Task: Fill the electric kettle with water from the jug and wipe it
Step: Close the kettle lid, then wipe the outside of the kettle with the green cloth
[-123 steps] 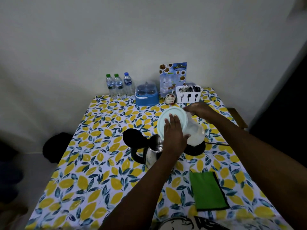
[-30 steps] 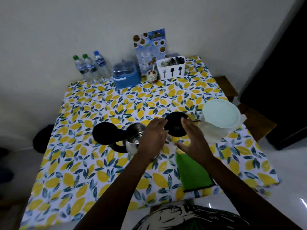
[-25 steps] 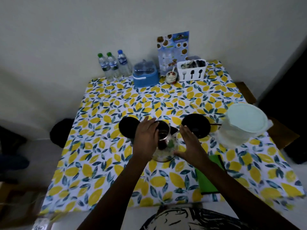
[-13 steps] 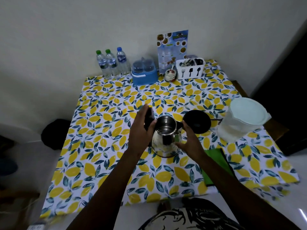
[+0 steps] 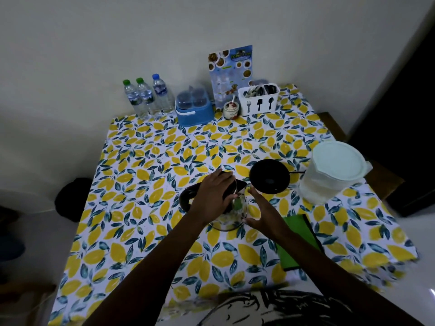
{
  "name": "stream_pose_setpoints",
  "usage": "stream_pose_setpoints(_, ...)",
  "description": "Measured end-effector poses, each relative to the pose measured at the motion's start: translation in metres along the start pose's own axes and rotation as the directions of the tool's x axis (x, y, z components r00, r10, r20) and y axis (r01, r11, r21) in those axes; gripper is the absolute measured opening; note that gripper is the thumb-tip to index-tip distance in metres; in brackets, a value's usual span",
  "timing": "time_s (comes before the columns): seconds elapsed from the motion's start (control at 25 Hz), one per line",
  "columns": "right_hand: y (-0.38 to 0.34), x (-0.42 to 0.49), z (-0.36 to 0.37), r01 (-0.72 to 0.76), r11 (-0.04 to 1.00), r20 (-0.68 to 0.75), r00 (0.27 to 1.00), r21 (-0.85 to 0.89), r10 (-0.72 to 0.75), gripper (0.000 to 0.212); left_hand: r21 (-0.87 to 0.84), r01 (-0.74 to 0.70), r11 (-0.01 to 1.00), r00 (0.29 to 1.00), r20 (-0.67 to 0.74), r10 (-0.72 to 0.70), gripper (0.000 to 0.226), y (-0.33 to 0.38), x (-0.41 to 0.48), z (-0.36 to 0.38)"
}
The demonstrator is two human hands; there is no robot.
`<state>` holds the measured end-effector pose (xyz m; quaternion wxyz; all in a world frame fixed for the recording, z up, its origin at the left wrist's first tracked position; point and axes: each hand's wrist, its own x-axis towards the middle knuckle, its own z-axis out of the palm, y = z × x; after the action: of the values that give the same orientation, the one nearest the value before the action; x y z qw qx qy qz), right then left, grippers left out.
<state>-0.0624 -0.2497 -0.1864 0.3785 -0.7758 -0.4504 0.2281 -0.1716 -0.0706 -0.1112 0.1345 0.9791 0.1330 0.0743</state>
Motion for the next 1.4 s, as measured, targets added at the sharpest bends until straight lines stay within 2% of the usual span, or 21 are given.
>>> stream_pose_setpoints(0.08, 0.011, -0.003, -0.004, -0.025, 0.999, -0.049, 0.999, -0.047, 0.023, 0.093, 0.022, 0.003, 1.000, 1.000, -0.004, -0.003, 0.053, 0.009, 0.000, 0.002)
stream_pose_setpoints(0.2, 0.036, -0.019, -0.011, -0.080, 0.979, -0.132, 0.990, -0.190, 0.055, 0.091, -0.004, -0.078, 0.997, 0.997, -0.015, 0.078, 0.049, 0.042, -0.001, 0.021)
stream_pose_setpoints(0.28, 0.056, -0.038, -0.015, -0.179, 0.928, -0.131, 0.981, -0.327, 0.143, 0.086, -0.085, -0.100, 0.991, 0.992, 0.061, 0.106, 0.051, 0.066, 0.002, 0.044)
stream_pose_setpoints(0.4, 0.098, -0.066, -0.011, -0.262, 0.811, -0.076, 0.962, -0.523, 0.261, 0.085, -0.157, -0.015, 0.987, 0.970, 0.237, 0.052, 0.055, 0.087, 0.001, 0.079)
stream_pose_setpoints(0.48, 0.121, -0.080, -0.004, -0.287, 0.768, -0.046, 0.947, -0.572, 0.319, 0.083, -0.183, 0.051, 0.982, 0.941, 0.337, 0.014, 0.054, 0.091, -0.004, 0.100)
stream_pose_setpoints(0.6, 0.128, -0.079, 0.000, -0.292, 0.744, -0.054, 0.944, -0.602, 0.326, 0.068, -0.182, 0.078, 0.980, 0.927, 0.376, -0.004, 0.055, 0.093, -0.008, 0.116)
stream_pose_setpoints(0.72, 0.123, -0.071, 0.000, -0.225, 0.816, -0.094, 0.974, -0.532, 0.207, 0.042, -0.163, 0.100, 0.982, 0.930, 0.365, -0.034, 0.053, 0.093, -0.012, 0.118)
stream_pose_setpoints(0.84, 0.128, -0.065, -0.006, -0.194, 0.875, -0.193, 0.974, -0.443, 0.119, 0.032, -0.186, 0.047, 0.981, 0.976, 0.218, -0.005, 0.045, 0.092, -0.017, 0.107)
stream_pose_setpoints(0.92, 0.118, -0.059, -0.016, -0.265, 0.930, -0.261, 0.945, -0.253, 0.198, 0.023, -0.232, 0.027, 0.972, 0.997, 0.081, -0.008, 0.040, 0.093, -0.017, 0.090)
stream_pose_setpoints(1.0, 0.093, -0.049, -0.027, -0.276, 0.960, -0.278, 0.919, 0.049, 0.278, 0.026, -0.249, 0.021, 0.968, 0.997, -0.066, -0.038, 0.036, 0.088, -0.017, 0.071)
stream_pose_setpoints(1.12, 0.026, -0.028, -0.052, -0.217, 0.933, -0.228, 0.931, 0.288, 0.286, 0.019, -0.243, 0.024, 0.970, 0.959, -0.268, -0.091, 0.031, 0.076, -0.021, 0.039)
stream_pose_setpoints(1.24, -0.044, 0.009, -0.076, -0.070, 0.910, -0.217, 0.961, 0.408, 0.171, 0.020, -0.267, 0.145, 0.953, 0.869, -0.427, -0.251, 0.025, 0.055, -0.029, 0.003)
stream_pose_setpoints(1.32, -0.080, 0.038, -0.075, 0.028, 0.905, -0.210, 0.975, 0.425, 0.069, 0.019, -0.296, 0.294, 0.909, 0.808, -0.431, -0.402, 0.028, 0.023, -0.035, -0.002)
stream_pose_setpoints(1.4, -0.108, 0.070, -0.053, 0.095, 0.945, -0.182, 0.983, 0.312, -0.038, 0.028, -0.317, 0.398, 0.861, 0.803, -0.332, -0.494, 0.039, -0.007, -0.046, -0.006)
